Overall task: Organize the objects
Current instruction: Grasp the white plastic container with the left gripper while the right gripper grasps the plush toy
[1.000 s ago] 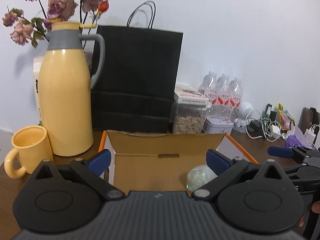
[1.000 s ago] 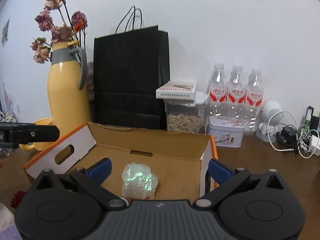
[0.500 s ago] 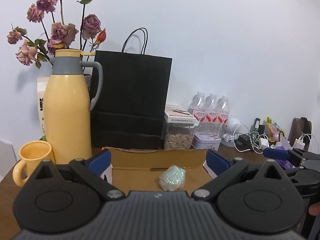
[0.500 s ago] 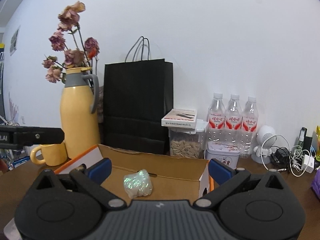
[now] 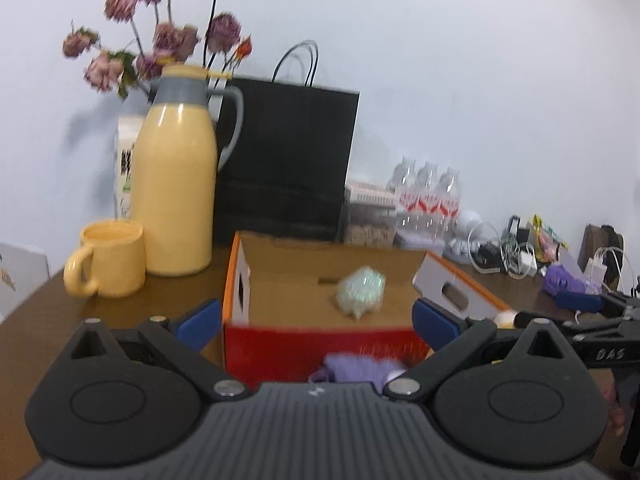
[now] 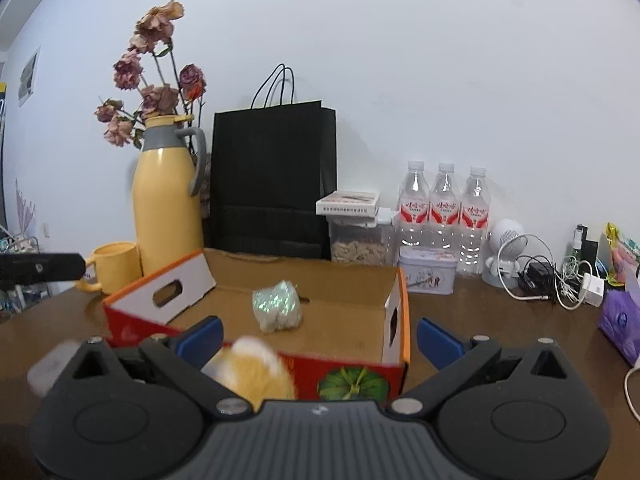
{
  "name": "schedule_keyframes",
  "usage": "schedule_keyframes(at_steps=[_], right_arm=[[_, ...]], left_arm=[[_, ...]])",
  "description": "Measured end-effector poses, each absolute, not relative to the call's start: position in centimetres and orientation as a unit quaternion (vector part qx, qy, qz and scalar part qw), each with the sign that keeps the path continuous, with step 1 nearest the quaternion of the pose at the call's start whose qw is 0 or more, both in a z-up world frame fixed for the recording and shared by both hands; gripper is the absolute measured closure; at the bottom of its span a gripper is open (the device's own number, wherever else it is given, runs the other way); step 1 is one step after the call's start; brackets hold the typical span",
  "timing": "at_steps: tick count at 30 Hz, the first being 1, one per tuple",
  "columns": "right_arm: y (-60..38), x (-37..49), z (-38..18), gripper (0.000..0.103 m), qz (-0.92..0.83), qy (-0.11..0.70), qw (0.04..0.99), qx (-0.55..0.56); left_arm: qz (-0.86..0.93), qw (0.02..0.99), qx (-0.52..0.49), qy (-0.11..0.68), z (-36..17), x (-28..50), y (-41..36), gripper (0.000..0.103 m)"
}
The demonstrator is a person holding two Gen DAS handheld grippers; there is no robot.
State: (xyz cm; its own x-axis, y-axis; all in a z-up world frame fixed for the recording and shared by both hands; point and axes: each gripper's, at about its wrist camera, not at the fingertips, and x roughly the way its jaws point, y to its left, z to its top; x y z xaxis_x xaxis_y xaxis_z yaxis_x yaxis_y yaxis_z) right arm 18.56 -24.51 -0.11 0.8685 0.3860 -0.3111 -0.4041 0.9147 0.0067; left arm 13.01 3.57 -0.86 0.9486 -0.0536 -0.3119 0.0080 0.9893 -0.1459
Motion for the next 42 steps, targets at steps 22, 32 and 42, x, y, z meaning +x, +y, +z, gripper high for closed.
schedule_keyframes(at_steps=[22, 32, 42], right_arm=[[-22.5, 14.4, -4.1, 0.000, 0.281, 0.205, 0.935, -0.065], [-21.6, 14.8, -5.0, 0.000, 0.275, 0.217, 0.933, -0.086], [-20.5, 14.4, -5.3, 0.004, 0.259, 0.194, 0.938, -0.127]], left_arm=[[-0.037, 0.970, -0.083, 0.226, -4.8, 10.9, 3.0, 0.000], [-0.007, 0.963, -0.087, 0.254, -5.7, 11.5, 3.5, 0.000], [-0.021, 0.958, -0.083, 0.273, -6.5, 12.4, 3.2, 0.024]])
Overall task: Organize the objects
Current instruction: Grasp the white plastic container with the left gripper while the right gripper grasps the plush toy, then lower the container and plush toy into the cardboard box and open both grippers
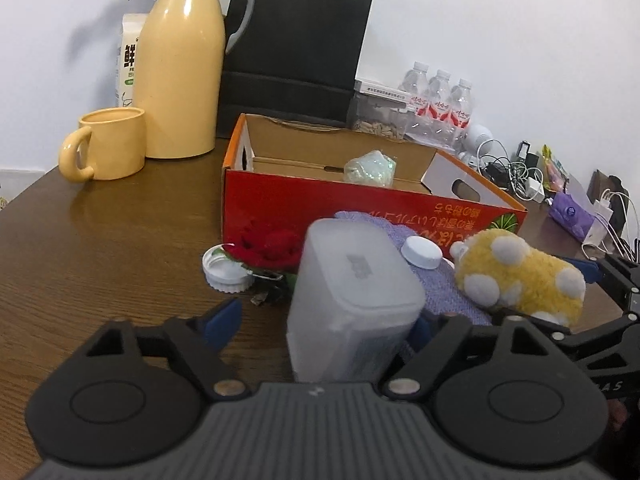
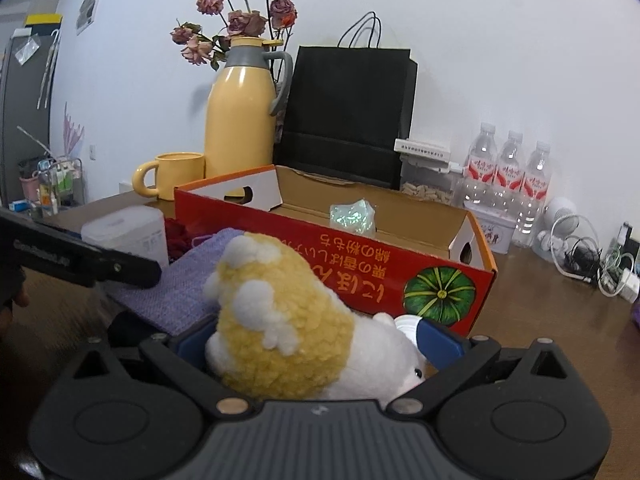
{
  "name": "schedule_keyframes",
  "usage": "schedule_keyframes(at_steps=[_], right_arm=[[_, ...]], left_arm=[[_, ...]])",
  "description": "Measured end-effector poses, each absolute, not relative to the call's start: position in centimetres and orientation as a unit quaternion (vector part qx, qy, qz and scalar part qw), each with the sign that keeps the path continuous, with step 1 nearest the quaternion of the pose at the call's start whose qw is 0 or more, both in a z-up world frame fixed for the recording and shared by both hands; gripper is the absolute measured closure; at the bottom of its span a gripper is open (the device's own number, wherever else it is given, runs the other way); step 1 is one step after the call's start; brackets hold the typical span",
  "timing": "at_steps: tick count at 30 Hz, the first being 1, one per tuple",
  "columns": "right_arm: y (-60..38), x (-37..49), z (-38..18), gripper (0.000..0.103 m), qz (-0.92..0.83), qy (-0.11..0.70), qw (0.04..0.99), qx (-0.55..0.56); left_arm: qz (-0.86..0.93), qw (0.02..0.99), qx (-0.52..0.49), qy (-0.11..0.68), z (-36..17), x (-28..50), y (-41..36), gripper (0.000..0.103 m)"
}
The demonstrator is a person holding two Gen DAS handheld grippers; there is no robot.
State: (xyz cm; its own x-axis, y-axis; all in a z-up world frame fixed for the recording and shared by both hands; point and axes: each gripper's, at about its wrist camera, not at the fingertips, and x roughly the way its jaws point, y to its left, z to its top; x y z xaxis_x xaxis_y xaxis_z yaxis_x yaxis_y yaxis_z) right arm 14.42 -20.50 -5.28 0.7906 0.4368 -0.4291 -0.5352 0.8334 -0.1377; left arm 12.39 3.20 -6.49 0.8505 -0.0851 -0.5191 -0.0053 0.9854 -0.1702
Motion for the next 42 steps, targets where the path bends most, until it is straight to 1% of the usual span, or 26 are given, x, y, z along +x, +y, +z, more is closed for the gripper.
schedule_keyframes(at_steps=[5, 8, 10, 13, 14, 15, 17, 19, 22, 31, 36, 42], right_arm=[[-19.7, 14.1, -5.4, 0.017, 0.254, 0.184, 0.937, -0.156], [-19.3, 13.9, -5.5, 0.022, 0.252, 0.180, 0.935, -0.171], [-19.1, 13.7, -5.5, 0.025, 0.252, 0.177, 0.934, -0.179], [-19.3, 13.7, -5.5, 0.029, 0.256, 0.176, 0.934, -0.177], [-19.3, 13.7, -5.4, 0.030, 0.257, 0.175, 0.934, -0.175], [-19.4, 13.7, -5.4, 0.031, 0.256, 0.173, 0.935, -0.175], [-19.3, 13.4, -5.4, 0.038, 0.253, 0.164, 0.936, -0.180], [-19.3, 13.0, -5.4, 0.042, 0.252, 0.150, 0.938, -0.186], [-19.4, 12.5, -5.3, 0.044, 0.250, 0.138, 0.940, -0.187], [-20.5, 11.7, -4.3, 0.044, 0.230, 0.109, 0.951, -0.174], [-20.8, 11.8, -3.2, 0.044, 0.224, 0.093, 0.956, -0.165], [-20.7, 13.1, -1.4, 0.044, 0.229, 0.075, 0.959, -0.152]], left_arm=[[-0.023, 0.961, -0.074, 0.267, -6.6, 12.3, 2.9, 0.029], [-0.023, 0.960, -0.076, 0.268, -6.6, 12.4, 2.9, 0.029], [-0.024, 0.960, -0.078, 0.269, -6.6, 12.4, 3.0, 0.031], [-0.023, 0.961, -0.075, 0.267, -6.6, 12.3, 2.9, 0.043], [-0.023, 0.961, -0.073, 0.267, -6.6, 12.3, 2.9, 0.052], [-0.020, 0.961, -0.071, 0.267, -6.6, 12.3, 2.8, 0.056], [-0.015, 0.962, -0.065, 0.263, -6.6, 12.1, 2.6, 0.060], [-0.014, 0.964, -0.062, 0.259, -6.6, 11.9, 2.5, 0.060], [-0.008, 0.967, -0.056, 0.246, -6.4, 11.4, 2.3, 0.061], [0.002, 0.976, -0.045, 0.211, -5.2, 10.0, 1.8, 0.061], [-0.002, 0.983, -0.040, 0.178, -3.2, 9.6, 1.3, 0.061], [-0.009, 0.989, -0.035, 0.146, -0.4, 11.1, 0.8, 0.061]])
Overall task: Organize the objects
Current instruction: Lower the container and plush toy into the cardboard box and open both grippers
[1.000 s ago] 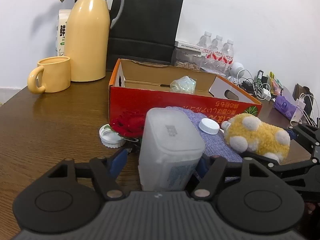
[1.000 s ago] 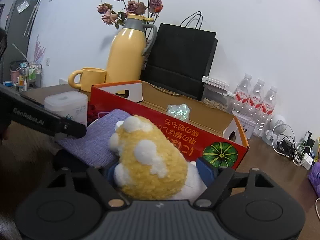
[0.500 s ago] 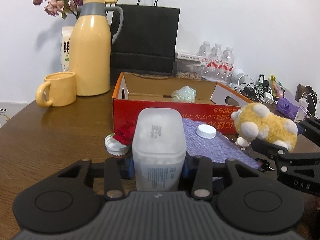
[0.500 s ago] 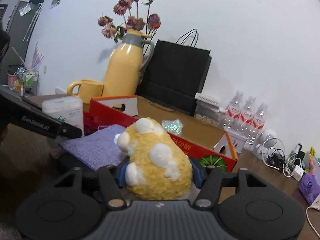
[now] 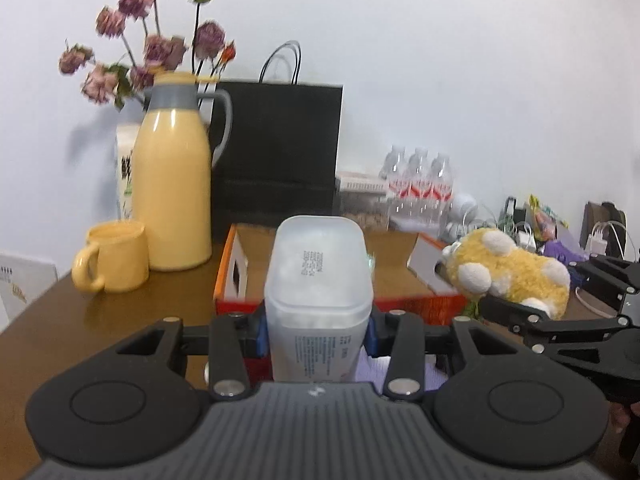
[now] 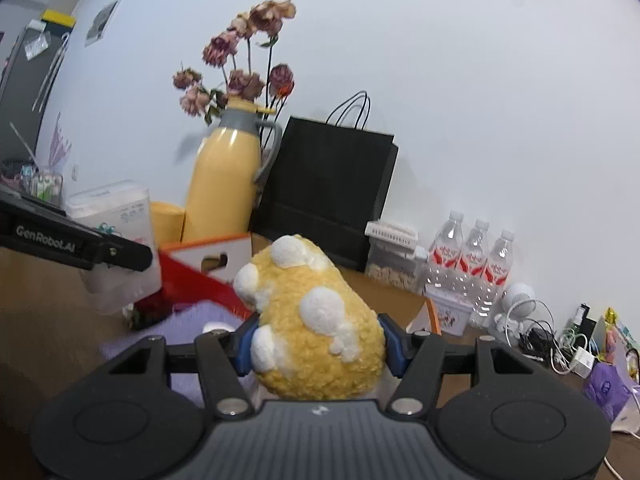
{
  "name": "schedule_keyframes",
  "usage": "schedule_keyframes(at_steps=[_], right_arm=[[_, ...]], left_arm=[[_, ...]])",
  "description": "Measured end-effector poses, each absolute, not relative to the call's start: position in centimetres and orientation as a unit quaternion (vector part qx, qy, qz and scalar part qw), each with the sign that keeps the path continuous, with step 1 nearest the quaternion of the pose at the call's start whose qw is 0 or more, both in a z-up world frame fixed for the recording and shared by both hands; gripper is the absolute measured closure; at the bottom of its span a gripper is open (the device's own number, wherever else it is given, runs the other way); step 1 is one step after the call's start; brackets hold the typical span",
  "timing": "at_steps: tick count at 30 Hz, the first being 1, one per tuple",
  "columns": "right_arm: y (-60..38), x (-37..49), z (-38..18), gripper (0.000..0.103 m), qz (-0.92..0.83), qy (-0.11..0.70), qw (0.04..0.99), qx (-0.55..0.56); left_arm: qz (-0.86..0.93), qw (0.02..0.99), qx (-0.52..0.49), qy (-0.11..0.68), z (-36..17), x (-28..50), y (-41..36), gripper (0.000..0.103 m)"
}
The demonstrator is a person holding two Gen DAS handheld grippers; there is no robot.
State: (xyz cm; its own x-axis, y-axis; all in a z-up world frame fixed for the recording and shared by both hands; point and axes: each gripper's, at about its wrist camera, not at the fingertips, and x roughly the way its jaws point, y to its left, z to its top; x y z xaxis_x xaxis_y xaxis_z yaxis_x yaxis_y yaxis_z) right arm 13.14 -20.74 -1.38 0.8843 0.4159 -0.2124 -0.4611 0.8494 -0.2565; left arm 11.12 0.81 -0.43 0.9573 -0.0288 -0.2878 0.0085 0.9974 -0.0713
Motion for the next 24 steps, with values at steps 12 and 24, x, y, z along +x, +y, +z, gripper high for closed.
schedule_keyframes(at_steps=[12, 24], right_arm=[[-19.2, 20.1, 2.3, 0.044, 0.217, 0.048, 0.966, -0.135], [-18.0, 28.6, -0.2, 0.044, 0.212, 0.103, 0.967, -0.099]], left_arm=[[0.000, 0.991, -0.043, 0.124, 2.8, 18.3, 0.8, 0.061], [0.037, 0.986, -0.054, 0.151, 1.1, 26.3, 1.9, 0.061]])
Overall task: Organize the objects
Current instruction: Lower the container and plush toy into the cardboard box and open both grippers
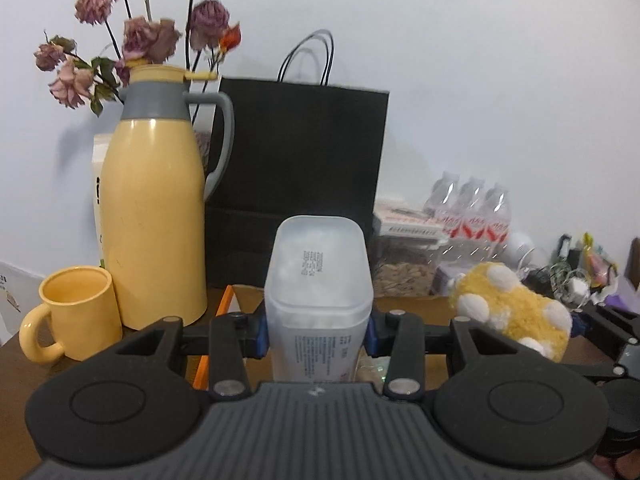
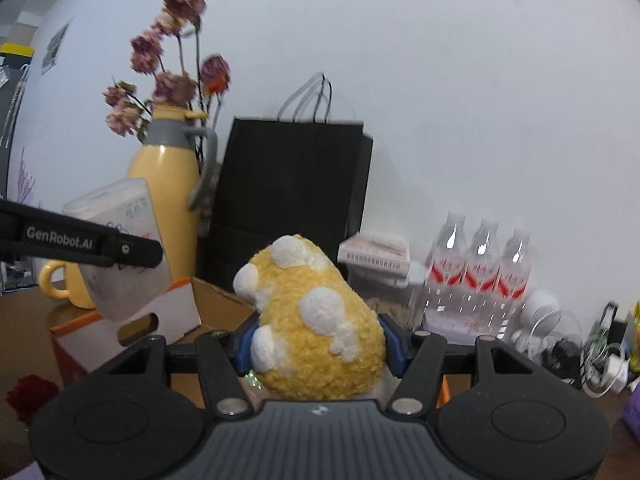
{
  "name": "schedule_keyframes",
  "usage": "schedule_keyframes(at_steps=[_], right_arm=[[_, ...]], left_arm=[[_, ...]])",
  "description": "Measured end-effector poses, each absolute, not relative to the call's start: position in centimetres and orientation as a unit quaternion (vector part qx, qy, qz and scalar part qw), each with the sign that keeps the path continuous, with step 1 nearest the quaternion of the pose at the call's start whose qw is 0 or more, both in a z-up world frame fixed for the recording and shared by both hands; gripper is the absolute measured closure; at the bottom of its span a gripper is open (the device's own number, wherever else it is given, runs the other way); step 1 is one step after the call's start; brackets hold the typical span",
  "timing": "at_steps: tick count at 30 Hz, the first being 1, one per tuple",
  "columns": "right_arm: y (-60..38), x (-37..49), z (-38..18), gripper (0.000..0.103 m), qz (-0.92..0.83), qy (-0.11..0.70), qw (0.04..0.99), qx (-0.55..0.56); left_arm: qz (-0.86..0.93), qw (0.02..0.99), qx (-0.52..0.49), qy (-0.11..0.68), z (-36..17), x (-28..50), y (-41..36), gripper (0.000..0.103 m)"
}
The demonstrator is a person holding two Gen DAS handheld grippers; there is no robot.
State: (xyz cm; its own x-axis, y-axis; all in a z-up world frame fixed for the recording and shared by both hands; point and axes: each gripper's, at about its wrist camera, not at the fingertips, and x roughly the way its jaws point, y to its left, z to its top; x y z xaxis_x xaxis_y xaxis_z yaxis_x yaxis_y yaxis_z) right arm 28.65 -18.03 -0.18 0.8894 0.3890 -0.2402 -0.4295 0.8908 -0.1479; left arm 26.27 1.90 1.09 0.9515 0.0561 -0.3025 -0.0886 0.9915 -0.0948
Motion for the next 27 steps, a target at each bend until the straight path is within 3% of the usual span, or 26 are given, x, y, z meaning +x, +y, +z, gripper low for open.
schedule_keyframes(at_steps=[11, 13, 14, 15, 16, 27], right_arm=[[-17.8, 30.6, -3.0, 0.042, 0.209, 0.161, 0.958, -0.111], [-17.8, 30.5, -3.2, 0.040, 0.210, 0.167, 0.957, -0.109], [-17.8, 30.5, -3.2, 0.027, 0.209, 0.169, 0.957, -0.107], [-17.8, 30.6, -3.1, 0.016, 0.210, 0.172, 0.957, -0.103], [-18.0, 30.6, -3.1, 0.000, 0.212, 0.174, 0.957, -0.097], [-18.7, 30.2, -2.3, 0.000, 0.217, 0.171, 0.958, -0.070]], left_arm=[[0.035, 0.982, -0.034, 0.185, -1.0, 28.3, 2.1, 0.059], [0.038, 0.983, -0.030, 0.178, -1.0, 28.1, 2.0, 0.036], [0.039, 0.984, -0.031, 0.172, -0.9, 27.9, 2.0, 0.009], [0.041, 0.985, -0.031, 0.162, -0.8, 27.6, 1.9, 0.000], [0.044, 0.988, -0.031, 0.148, -0.7, 27.2, 1.9, 0.000], [0.046, 0.989, -0.033, 0.135, -0.1, 26.7, 1.6, 0.000]])
